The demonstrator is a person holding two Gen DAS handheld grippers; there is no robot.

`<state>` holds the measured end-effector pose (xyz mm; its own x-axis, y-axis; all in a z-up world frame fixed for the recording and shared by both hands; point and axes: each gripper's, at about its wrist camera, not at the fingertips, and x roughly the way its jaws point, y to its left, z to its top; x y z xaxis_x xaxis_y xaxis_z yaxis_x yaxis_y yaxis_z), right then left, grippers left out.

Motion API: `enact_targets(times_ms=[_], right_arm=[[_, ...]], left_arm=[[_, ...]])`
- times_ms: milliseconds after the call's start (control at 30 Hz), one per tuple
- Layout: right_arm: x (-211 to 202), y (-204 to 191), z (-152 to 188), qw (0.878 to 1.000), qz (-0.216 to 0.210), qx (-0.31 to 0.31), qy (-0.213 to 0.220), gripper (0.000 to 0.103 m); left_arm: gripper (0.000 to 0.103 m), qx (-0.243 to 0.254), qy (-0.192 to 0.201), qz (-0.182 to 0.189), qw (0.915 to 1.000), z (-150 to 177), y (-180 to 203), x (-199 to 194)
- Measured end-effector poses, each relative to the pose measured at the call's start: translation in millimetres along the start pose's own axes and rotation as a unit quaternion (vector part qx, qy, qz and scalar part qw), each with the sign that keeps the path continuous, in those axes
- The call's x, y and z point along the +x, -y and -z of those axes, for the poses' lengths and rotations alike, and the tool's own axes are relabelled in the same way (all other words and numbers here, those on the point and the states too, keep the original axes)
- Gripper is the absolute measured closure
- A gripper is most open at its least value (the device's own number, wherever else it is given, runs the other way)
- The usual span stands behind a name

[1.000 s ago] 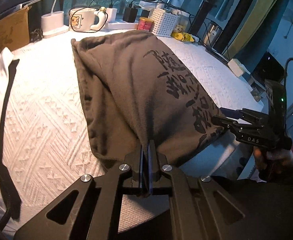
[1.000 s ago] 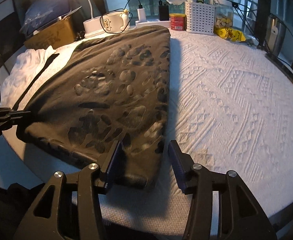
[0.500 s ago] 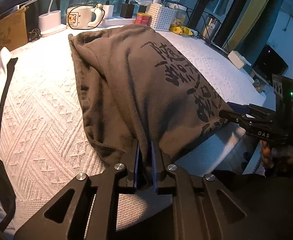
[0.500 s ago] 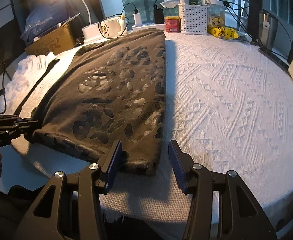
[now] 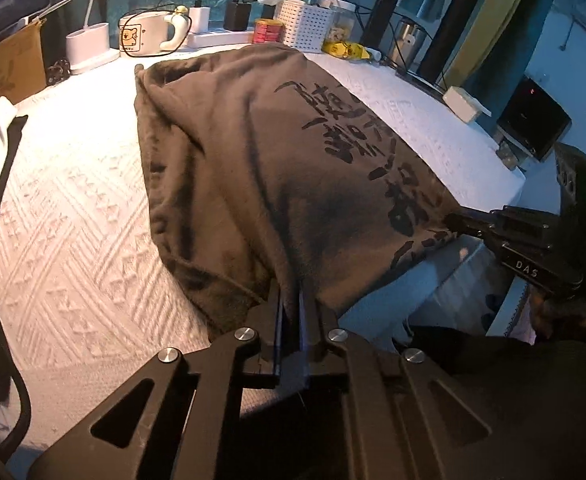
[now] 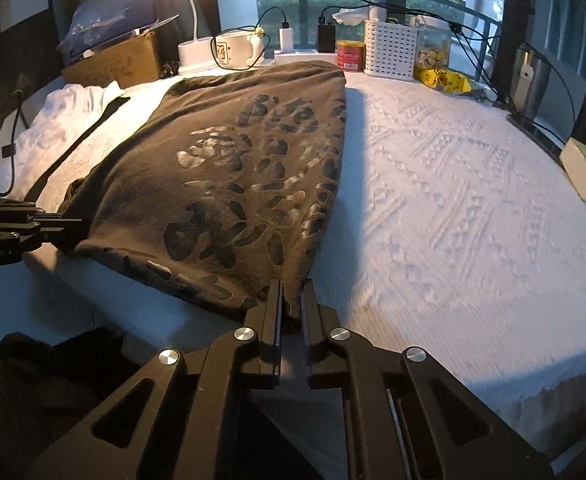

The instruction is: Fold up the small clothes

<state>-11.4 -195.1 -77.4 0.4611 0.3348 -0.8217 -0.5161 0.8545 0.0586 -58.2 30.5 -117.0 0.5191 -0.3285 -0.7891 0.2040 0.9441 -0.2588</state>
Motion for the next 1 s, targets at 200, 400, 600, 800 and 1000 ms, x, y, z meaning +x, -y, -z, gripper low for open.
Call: enact_targets(times_ms=[200,400,600,800,1000], right_arm=[[-10.1,-0.7,11.8,1.0,0.0,0.013,-0.007,0.094],[-8.9,3.8,9.6,0.999,-0.009,0.035,-0.02,0.094],[-9.0,0.0,4.9,0.999,0.006,0.017,-0.035,0.087],[-15.1,7.5,-8.0,0.999,0.022,-0.012,-0.037,0.069],[-14.2,31.6,-27.1,0.999,0.038,-0.013,-0.028,0.062]], left_arm=[[0.098,-0.001,-0.01,0.011,0.9999,2.8,2.5,-0.8],[0.097,0.002,-0.023,0.02,0.9995,0.5,0.7,-2.7],[0.097,0.02,-0.029,0.002,0.9994,-2.9,7.0,-10.0],[0.079,0.035,-0.029,-0.012,0.9989,-16.4,12.1,-18.5],[0.063,0.012,-0.003,-0.024,0.9996,-35.7,0.8,-22.4]])
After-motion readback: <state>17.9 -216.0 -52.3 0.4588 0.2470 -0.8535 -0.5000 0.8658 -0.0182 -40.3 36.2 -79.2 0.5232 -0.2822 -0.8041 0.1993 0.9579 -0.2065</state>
